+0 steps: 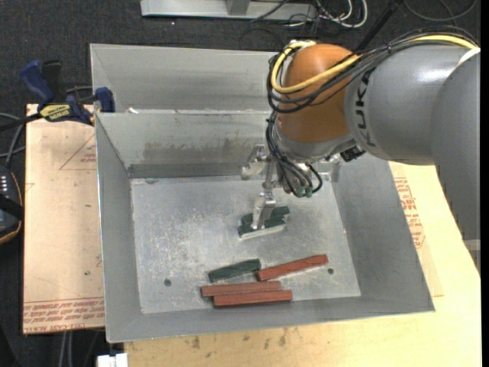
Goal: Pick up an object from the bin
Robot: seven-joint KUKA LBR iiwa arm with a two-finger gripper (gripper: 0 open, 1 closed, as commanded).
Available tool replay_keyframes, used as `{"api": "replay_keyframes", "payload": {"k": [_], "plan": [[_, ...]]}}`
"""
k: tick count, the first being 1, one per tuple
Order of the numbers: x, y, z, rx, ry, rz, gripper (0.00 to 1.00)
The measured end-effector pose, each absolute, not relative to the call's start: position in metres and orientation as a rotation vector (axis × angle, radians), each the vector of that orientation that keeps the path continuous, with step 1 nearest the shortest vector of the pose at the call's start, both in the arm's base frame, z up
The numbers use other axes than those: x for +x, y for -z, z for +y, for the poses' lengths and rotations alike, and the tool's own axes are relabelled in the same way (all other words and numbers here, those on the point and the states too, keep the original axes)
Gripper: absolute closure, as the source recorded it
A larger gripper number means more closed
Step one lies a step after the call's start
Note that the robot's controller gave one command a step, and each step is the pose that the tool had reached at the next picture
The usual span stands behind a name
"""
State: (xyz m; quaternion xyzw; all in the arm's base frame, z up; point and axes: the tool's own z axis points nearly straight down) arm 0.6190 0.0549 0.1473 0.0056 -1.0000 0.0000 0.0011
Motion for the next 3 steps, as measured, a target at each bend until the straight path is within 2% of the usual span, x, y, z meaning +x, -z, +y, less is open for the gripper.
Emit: {"api": "replay_keyframes", "payload": {"k": [1,2,3], "plan": [[0.579,-0.080,0.005,0.176,0.004,-3.147,1.00],[0.579,-0.080,0.005,0.176,0.004,-3.147,1.00],[0.598,-0.278,-0.004,0.184,0.000,-3.141,1.00]]}}
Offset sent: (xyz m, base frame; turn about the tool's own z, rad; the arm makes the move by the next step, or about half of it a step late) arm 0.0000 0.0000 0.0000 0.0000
